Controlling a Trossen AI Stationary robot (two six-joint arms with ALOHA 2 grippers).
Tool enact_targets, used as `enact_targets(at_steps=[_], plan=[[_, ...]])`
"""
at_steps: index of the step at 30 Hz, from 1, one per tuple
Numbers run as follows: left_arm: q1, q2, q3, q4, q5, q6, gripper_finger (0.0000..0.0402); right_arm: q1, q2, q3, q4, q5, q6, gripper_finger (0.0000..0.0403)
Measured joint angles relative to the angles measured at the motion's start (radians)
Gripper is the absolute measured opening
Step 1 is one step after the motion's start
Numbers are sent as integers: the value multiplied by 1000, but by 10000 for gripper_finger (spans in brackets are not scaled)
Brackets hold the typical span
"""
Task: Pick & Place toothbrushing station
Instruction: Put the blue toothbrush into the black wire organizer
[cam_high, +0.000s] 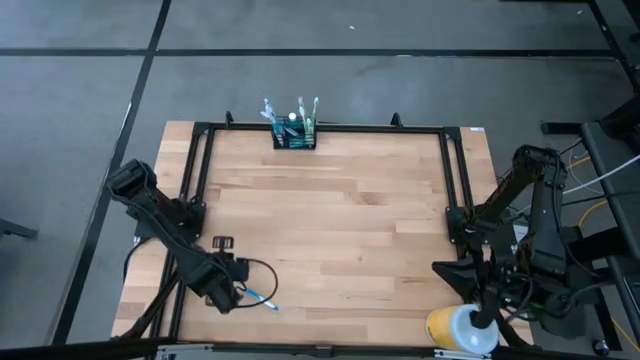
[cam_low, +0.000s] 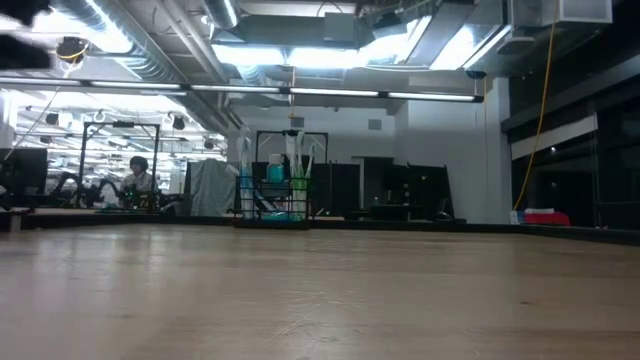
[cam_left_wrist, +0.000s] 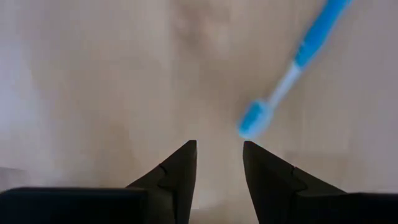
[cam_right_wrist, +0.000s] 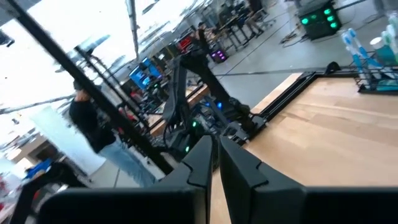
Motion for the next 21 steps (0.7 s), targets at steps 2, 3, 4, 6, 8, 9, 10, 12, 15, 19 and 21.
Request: enact_targets(at_steps=[2,3,4,6,8,9,10,12,15,19,21], plan=[[-17,0,-43,49,65,0,127,-20,8,0,3,3,14,32],[-28,0,-63,86,90,-1,127,-29,14,0,4,1,23,32],[-43,0,-79,118,103,-4,126,-35,20,0,8,-4,31,32],[-76,0,-94,151,104,-5,123,-40,34,0,35,-4,30,32],[-102,0,-108,167,85,-18,120,-42,47,0,69,1,19,32],[-111,0,-114,167,72,-27,119,-42,55,0,87,3,7,32],[-120,0,-119,167,60,-36,117,-43,62,0,103,2,-6,32],[-133,0,-129,168,51,-51,114,-44,74,0,137,3,-31,32],[-138,0,-132,173,41,-68,109,-51,90,0,168,3,-50,32],[-132,0,-132,197,6,-69,100,-55,99,0,176,3,-49,32],[-118,0,-132,212,0,-69,95,-57,102,0,174,3,-49,32]])
